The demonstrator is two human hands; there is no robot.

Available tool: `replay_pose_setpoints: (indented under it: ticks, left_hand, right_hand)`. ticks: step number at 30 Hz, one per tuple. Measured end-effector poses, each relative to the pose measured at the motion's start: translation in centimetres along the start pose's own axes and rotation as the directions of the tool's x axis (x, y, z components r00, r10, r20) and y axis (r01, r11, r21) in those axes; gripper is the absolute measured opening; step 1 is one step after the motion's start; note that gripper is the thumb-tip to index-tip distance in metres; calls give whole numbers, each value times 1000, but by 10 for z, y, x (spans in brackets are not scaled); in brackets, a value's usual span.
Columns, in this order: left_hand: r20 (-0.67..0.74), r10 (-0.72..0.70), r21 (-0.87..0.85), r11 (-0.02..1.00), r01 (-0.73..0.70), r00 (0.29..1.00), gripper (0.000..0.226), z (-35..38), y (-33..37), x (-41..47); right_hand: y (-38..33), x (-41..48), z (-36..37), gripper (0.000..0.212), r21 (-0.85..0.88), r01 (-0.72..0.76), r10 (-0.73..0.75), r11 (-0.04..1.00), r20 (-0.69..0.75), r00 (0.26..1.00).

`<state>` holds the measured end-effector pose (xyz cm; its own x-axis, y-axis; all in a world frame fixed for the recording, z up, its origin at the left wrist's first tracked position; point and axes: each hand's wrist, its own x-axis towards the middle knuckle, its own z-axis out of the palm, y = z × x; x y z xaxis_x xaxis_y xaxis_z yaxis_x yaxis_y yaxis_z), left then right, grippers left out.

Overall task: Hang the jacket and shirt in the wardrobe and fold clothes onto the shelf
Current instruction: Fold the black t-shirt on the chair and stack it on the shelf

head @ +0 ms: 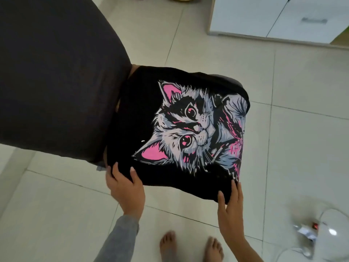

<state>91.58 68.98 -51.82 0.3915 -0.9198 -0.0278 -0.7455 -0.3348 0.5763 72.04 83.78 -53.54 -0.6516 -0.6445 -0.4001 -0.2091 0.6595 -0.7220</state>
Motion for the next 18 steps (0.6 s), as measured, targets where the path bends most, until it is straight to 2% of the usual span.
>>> replay_pose_setpoints:
  ticks: [2, 4, 6, 8, 11, 14, 18]
  left_hand:
    - [24, -214, -261, 942, 213, 977, 54, -5, -2, 3]
    - [230, -355, -484, 766, 423, 906, 53, -10, -4, 10]
    - [437, -372, -530, 629, 568, 819, 49, -13, -10, 15]
    - [529, -344, -548, 559, 622, 776, 54, -14, -19, 24]
    - [569, -349, -478, 597, 645, 745, 71, -16, -31, 35]
    - [614, -336, -333, 711, 620, 715, 54, -19, -45, 36]
    - [721, -325, -135, 800, 584, 612, 49, -28, -57, 33]
  right_hand:
    - [-2, -6, 6, 53, 204, -202, 205, 958, 5, 979]
    - [-5, -8, 10, 58, 330, -392, 374, 859, 119, 920]
    - [-6, -9, 12, 67, 446, -512, 446, 734, 252, 859]
    - [-9, -11, 15, 71, 557, -535, 455, 635, 290, 842]
    - [-14, -11, 14, 44, 758, -465, 499, 457, 215, 840]
    - [-20, -10, 11, 19, 850, -407, 560, 334, 169, 811]
    - [-20, -13, 8, 10, 941, -327, 588, 90, 215, 780]
